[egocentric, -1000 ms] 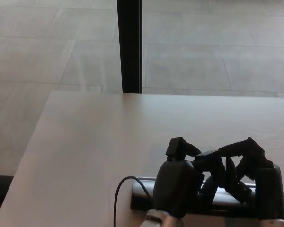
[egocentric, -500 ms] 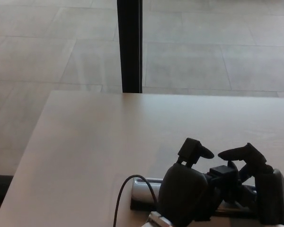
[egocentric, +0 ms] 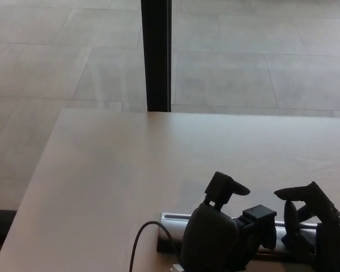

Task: A hole pucnch is kept on the middle on the desk infront of the robot and the robot uses both its hands as fists to press on it and use it

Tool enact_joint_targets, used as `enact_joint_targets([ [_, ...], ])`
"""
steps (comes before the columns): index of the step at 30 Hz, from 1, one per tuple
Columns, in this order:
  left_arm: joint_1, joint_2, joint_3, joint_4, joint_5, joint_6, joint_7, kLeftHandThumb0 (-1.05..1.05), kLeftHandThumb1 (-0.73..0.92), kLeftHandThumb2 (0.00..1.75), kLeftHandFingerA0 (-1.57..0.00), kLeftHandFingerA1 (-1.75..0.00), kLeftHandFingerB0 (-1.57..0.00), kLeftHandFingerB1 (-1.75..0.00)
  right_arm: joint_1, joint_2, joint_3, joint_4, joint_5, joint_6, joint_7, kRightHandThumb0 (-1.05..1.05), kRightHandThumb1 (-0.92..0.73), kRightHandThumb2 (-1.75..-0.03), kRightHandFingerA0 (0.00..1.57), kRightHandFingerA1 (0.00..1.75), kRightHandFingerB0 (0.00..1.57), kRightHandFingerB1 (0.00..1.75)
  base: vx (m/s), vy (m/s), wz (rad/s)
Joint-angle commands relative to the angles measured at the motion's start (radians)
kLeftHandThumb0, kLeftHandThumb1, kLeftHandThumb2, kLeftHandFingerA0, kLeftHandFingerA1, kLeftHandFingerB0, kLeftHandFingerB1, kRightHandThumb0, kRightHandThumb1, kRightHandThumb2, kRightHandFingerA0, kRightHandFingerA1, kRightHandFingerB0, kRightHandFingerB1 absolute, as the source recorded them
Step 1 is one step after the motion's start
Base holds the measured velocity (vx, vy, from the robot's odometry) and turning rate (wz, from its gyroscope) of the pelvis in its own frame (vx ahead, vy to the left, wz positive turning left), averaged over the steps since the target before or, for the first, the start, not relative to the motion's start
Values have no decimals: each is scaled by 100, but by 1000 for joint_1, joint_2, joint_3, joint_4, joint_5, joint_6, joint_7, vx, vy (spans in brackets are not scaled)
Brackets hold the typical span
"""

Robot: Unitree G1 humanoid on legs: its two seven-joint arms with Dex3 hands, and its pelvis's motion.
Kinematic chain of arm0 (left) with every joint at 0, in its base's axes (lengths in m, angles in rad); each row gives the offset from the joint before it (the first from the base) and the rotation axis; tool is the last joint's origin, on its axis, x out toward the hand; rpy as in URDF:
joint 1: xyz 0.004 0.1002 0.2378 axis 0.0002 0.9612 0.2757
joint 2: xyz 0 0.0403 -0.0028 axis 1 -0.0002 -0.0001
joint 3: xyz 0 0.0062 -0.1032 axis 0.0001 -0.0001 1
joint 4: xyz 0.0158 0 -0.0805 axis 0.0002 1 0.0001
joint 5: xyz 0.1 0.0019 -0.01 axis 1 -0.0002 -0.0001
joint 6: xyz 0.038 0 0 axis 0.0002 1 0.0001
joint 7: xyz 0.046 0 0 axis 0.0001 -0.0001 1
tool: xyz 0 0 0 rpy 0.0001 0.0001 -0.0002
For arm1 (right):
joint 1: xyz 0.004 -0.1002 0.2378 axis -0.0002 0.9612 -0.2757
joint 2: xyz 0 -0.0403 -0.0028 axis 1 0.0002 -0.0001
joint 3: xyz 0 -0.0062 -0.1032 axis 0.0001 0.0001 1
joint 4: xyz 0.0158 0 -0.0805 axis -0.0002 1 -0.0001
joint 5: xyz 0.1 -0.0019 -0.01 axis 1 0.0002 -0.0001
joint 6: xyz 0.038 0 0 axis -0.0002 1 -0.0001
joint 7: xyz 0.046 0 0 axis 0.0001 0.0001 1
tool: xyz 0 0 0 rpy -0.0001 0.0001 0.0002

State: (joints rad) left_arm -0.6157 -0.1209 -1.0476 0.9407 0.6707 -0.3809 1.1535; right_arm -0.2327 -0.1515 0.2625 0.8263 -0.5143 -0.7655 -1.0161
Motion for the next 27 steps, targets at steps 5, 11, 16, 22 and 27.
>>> enact_joint_targets([
  [5, 2, 9, 2, 52, 153, -34, 95, -13, 44, 125, -103, -175, -74, -175, 100, -9, 39, 132, -85, 33, -88, -27, -84, -75, 90, 173, 77, 101, 0, 0, 0],
  [11, 83, 37, 127, -49, 64, -130, -1, -15, 65, 98, -94, -175, -65, -175, 79, -30, 35, 12, -126, -17, -149, -25, -65, -107, 100, 175, 78, 140, 0, 0, 0],
  [16, 111, 157, 315, -297, -53, -179, -179, -1, 63, 121, -93, -175, -64, -159, 68, -98, -52, -221, -18, -34, 10, -22, -66, -104, 95, 175, 73, 149, 0, 0, 0],
  [22, 102, 301, 532, -604, -286, -97, -451, 0, 61, 128, -89, -175, -74, -137, 6, -249, -165, -469, 157, -10, 226, -23, -56, -123, 105, 175, 75, 151, 0, 0, 0],
  [27, 137, 369, 694, -855, -837, 73, -783, -17, 62, 114, -94, -175, -78, -141, 15, -355, -241, -722, 556, 180, 462, -21, -56, -115, 106, 175, 85, 137, 0, 0, 0],
])
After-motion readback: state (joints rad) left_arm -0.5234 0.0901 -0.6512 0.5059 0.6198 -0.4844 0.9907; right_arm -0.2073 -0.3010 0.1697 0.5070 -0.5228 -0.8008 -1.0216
